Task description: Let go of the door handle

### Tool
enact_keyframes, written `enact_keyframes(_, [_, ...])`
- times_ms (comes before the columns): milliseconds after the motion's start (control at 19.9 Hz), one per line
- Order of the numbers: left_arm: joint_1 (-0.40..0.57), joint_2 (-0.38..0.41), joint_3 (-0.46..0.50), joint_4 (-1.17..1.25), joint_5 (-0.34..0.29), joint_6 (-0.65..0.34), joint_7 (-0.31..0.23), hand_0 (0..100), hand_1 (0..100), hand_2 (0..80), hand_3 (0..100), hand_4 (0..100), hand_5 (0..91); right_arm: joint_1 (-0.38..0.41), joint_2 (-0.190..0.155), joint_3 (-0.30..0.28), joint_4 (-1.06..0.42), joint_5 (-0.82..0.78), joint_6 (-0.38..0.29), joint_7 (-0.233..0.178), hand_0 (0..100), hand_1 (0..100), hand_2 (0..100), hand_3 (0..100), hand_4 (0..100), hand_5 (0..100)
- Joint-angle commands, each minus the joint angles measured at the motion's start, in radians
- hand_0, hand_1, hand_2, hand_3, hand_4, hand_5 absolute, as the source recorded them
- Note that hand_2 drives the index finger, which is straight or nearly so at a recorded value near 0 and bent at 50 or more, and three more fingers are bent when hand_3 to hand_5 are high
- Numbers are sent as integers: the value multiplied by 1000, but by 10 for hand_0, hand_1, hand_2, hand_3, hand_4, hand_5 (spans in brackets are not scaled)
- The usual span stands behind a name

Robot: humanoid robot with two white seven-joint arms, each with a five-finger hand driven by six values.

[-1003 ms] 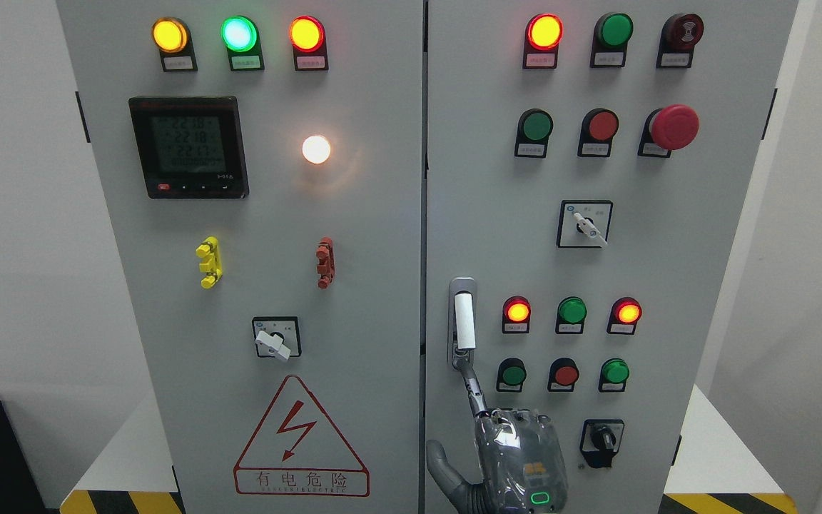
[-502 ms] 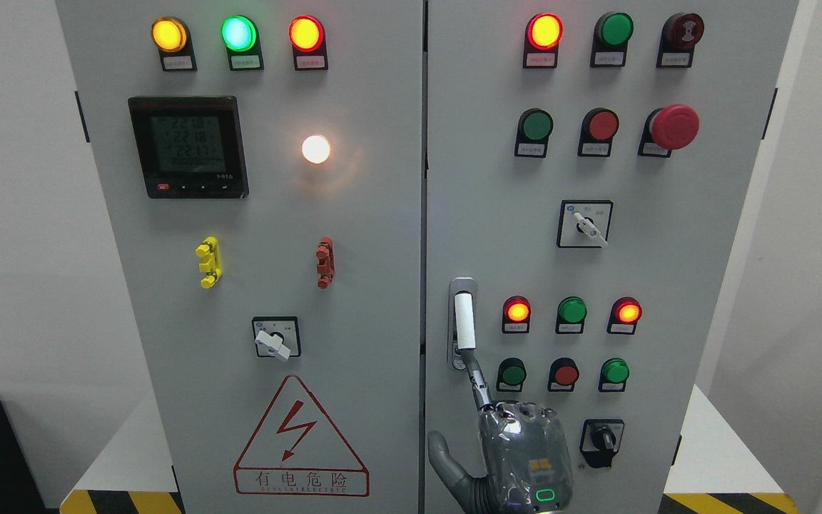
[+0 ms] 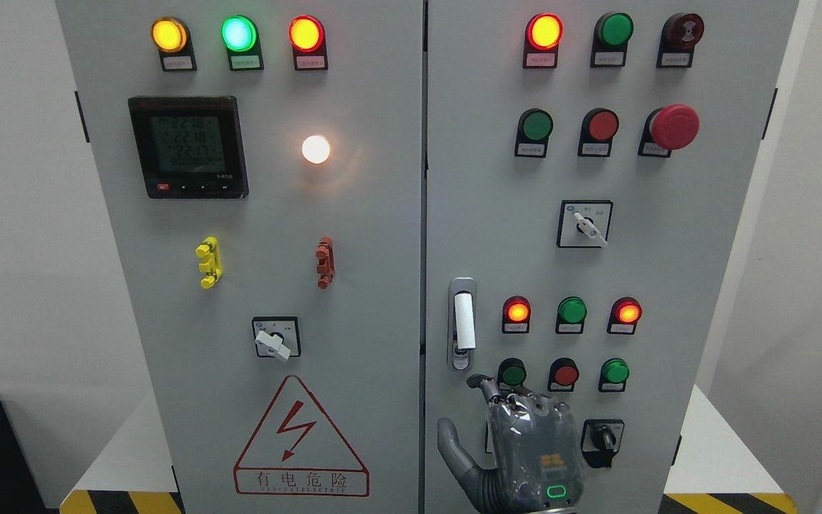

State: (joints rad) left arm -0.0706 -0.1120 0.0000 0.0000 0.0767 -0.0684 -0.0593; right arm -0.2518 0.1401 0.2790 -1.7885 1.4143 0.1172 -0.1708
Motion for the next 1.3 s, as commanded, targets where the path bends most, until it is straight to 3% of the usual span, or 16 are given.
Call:
enact_keyframes(0, [0, 0, -20, -17, 0, -1, 1, 0, 0, 24, 82, 12, 0, -23, 3, -15, -20, -2, -2, 13, 304, 310, 821, 1000, 984, 916])
enact_keyframes(150, [0, 0, -20, -17, 0, -1, 1, 0, 0, 24, 82, 12, 0, -47, 3, -20, -19, -2, 2, 16, 229, 335, 859, 1000, 998, 927])
enact_keyframes(301, [0, 0, -20, -15, 0, -1, 0, 0, 0, 25, 83, 12, 0, -72, 3, -20, -19, -2, 6, 51, 174, 354, 877, 1000, 1000, 930])
enact_keyframes(451, [0, 0, -20, -17, 0, -1, 1, 0, 0, 25, 84, 12, 0, -89, 3, -20, -19, -2, 7, 51, 148, 381, 880, 1000, 1000, 932])
enact_keyframes(1254, [0, 0, -20, -17, 0, -1, 1, 0, 0, 23, 85, 12, 0, -199, 3, -49, 26, -6, 13, 54, 133, 416, 875, 1000, 1000, 938])
